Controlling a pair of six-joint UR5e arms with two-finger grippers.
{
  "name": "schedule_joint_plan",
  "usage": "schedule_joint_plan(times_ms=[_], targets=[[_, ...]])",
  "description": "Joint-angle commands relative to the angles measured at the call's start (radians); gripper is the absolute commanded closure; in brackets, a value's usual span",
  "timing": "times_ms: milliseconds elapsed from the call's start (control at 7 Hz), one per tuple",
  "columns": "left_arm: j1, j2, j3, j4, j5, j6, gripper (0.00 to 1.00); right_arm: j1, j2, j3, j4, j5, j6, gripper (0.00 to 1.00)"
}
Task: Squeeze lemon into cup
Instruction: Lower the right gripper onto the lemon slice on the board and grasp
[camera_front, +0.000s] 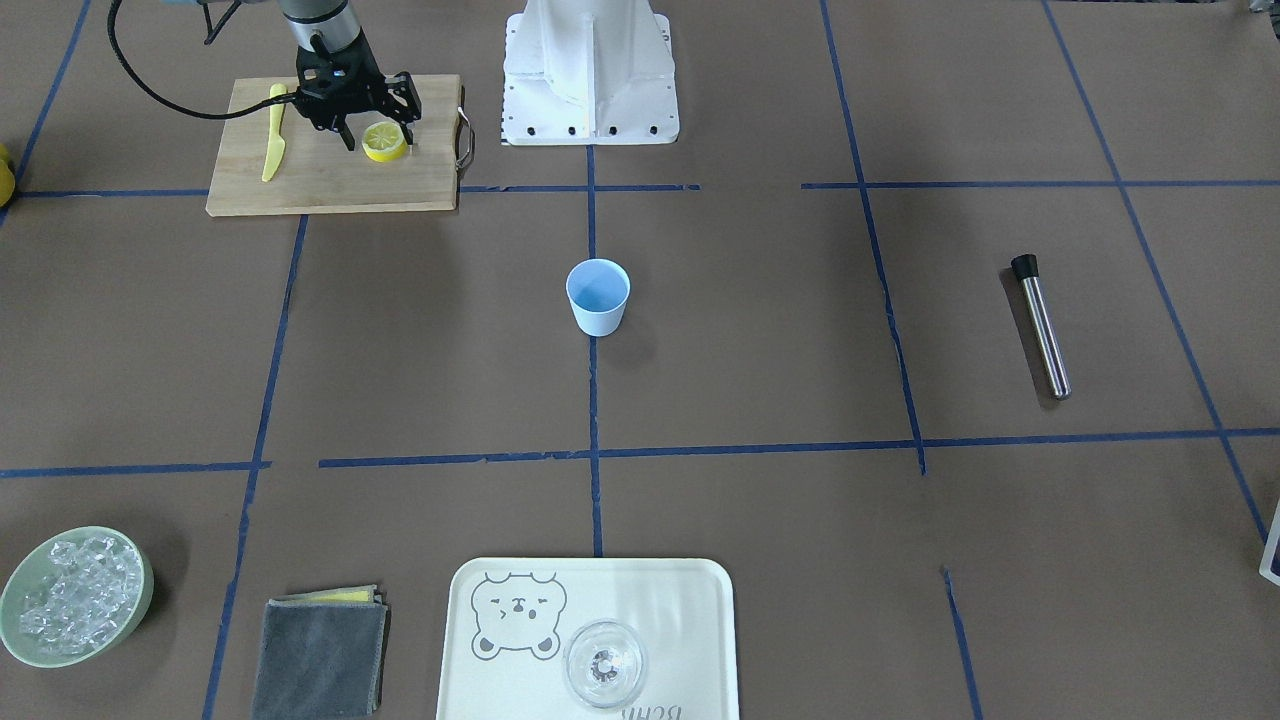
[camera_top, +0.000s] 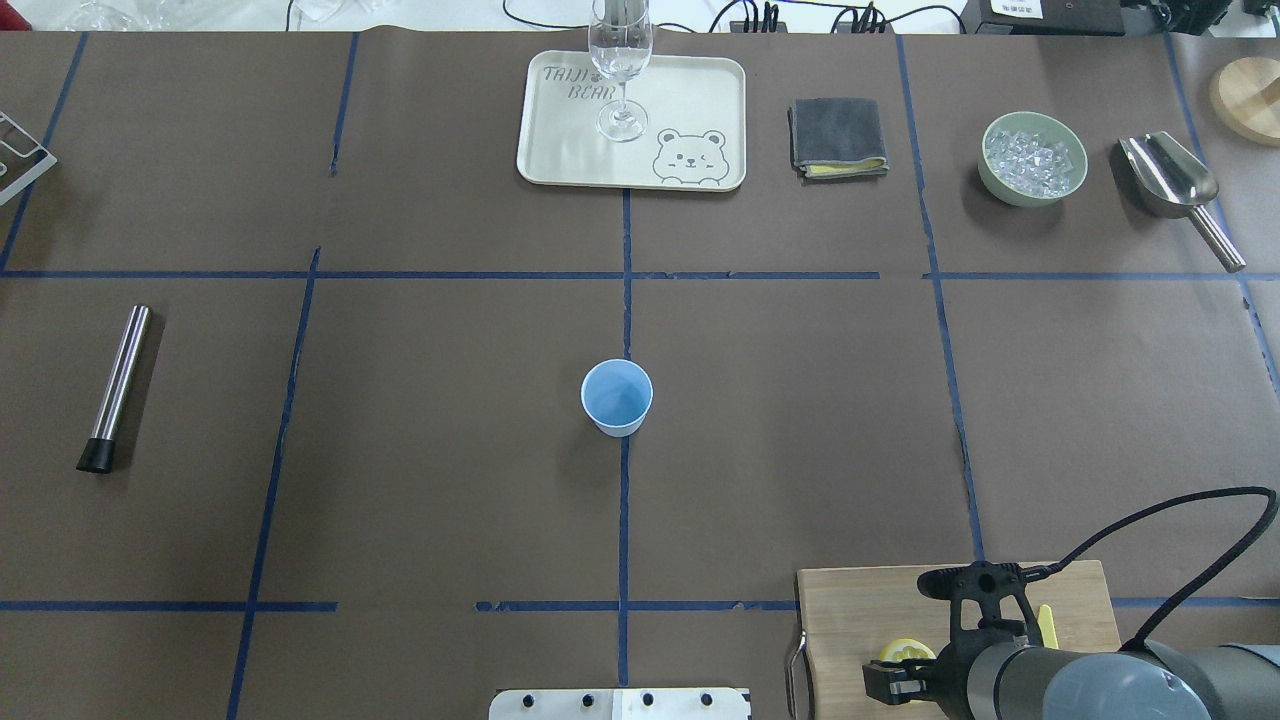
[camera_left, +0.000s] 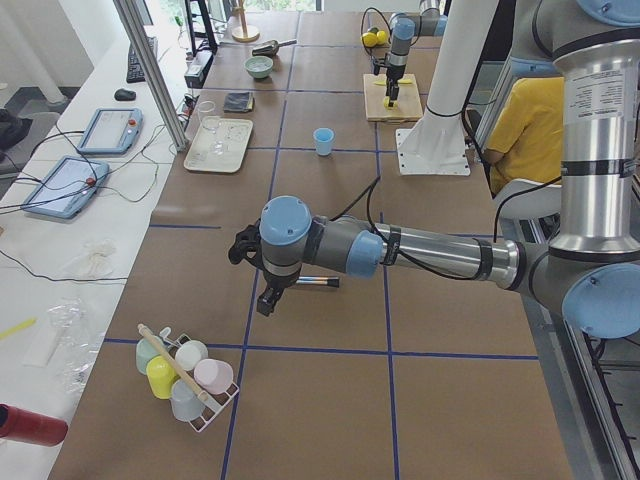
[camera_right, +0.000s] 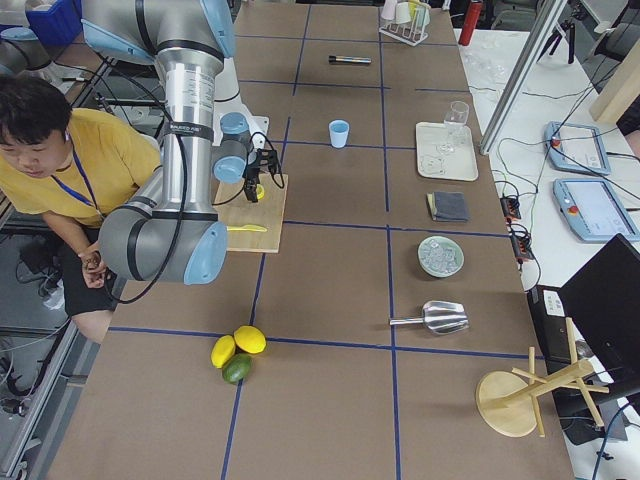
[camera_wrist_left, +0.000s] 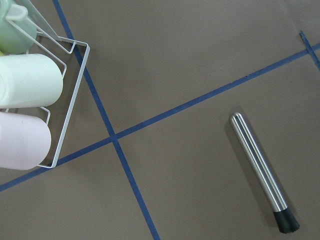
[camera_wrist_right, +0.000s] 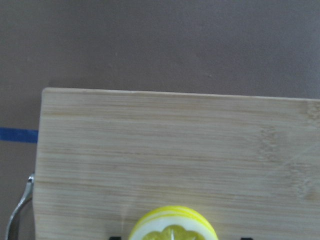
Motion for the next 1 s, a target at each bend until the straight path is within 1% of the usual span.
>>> schedule_joint_plan(times_ms=[0, 143, 286, 571, 857], targets=[[0.0, 0.0, 0.001, 0.0, 0.0, 0.0, 0.0, 0.004, 0.001, 0.004, 0.0, -0.001, 0.0, 0.35], [0.0, 0.0, 0.001, 0.0, 0.0, 0.0, 0.0, 0.009, 0.0, 0.009, 0.0, -0.001, 0.0, 0.47], [0.0, 0.0, 0.001, 0.0, 0.0, 0.0, 0.0, 0.011, 0.0, 0.009, 0.0, -0.001, 0.0, 0.56], [-0.002, 0.002, -0.004, 0.0, 0.0, 0.0, 0.0, 0.029, -0.002, 0.013, 0.001, 0.001, 0.0, 0.58], [-0.002, 0.002, -0.001, 0.0, 0.0, 0.002, 0.0, 0.038, -0.016, 0.044, 0.0, 0.003, 0.0, 0.58]])
